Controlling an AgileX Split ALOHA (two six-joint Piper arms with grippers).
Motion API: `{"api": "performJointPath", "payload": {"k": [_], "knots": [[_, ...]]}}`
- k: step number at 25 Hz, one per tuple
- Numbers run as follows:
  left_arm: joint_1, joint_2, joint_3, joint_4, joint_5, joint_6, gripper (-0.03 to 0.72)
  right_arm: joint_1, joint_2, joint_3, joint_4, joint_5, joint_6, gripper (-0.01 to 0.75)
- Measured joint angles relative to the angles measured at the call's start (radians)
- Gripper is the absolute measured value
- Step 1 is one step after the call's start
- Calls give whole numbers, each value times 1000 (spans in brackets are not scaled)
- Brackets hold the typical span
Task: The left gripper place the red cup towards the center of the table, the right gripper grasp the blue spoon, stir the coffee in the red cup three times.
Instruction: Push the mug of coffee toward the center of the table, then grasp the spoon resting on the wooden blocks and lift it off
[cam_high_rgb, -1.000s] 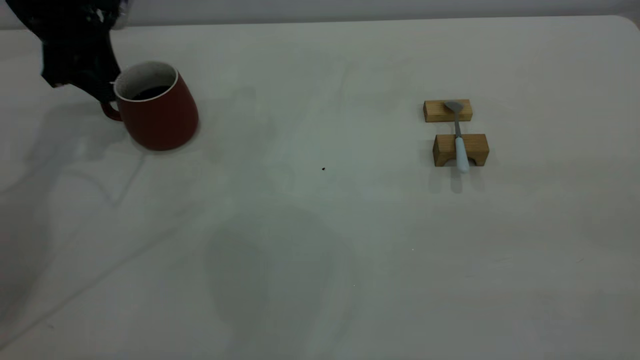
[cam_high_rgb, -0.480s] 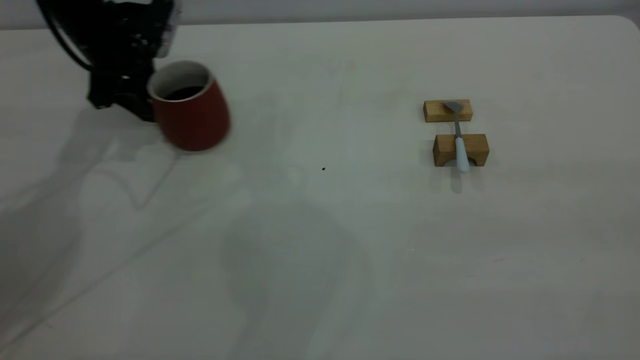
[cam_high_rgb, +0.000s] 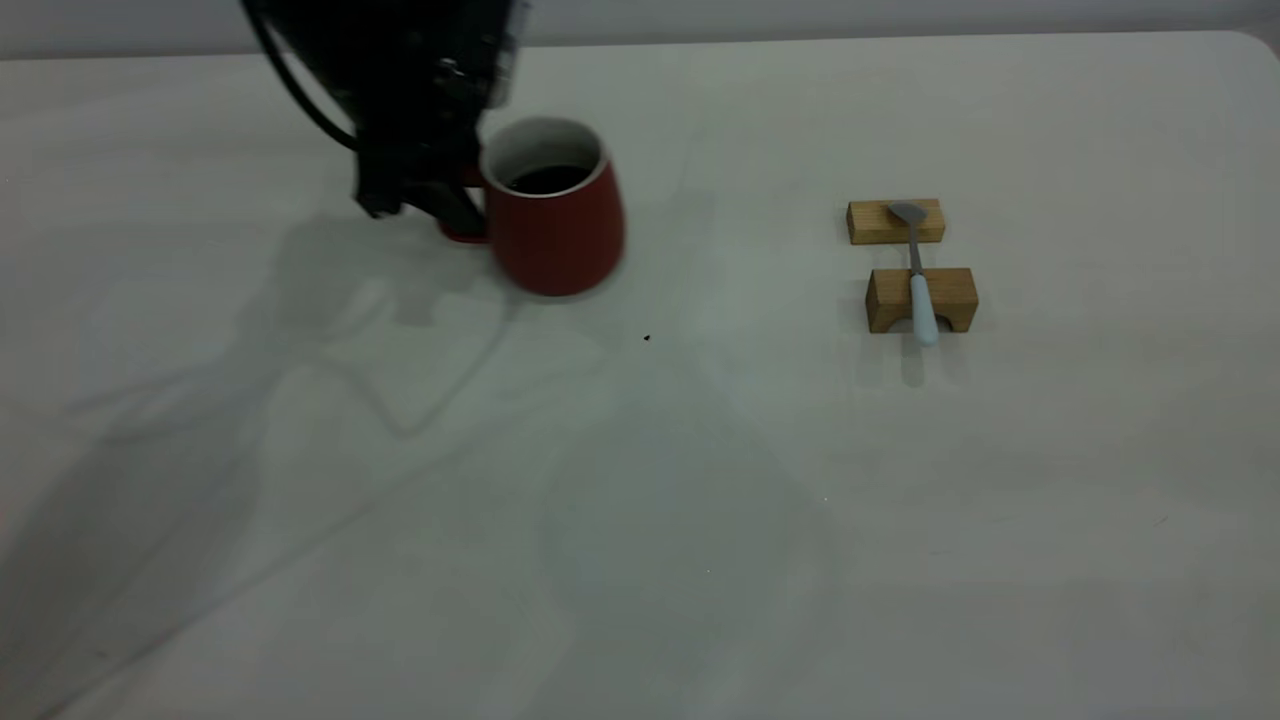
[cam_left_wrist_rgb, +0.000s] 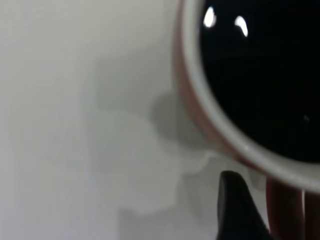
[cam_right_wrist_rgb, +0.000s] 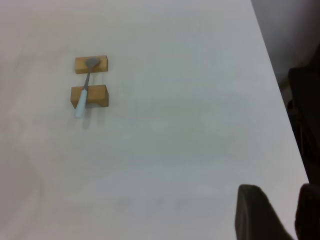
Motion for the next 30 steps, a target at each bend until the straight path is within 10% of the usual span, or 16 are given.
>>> {"api": "performJointPath", "payload": {"k": [18,30], "knots": [[-65,-41,0,0,-47,-82,449,0,0,0,1,0,0,237],[-65,-529,0,81,246,-607,449,0,0,0,2,0,0,237]]}}
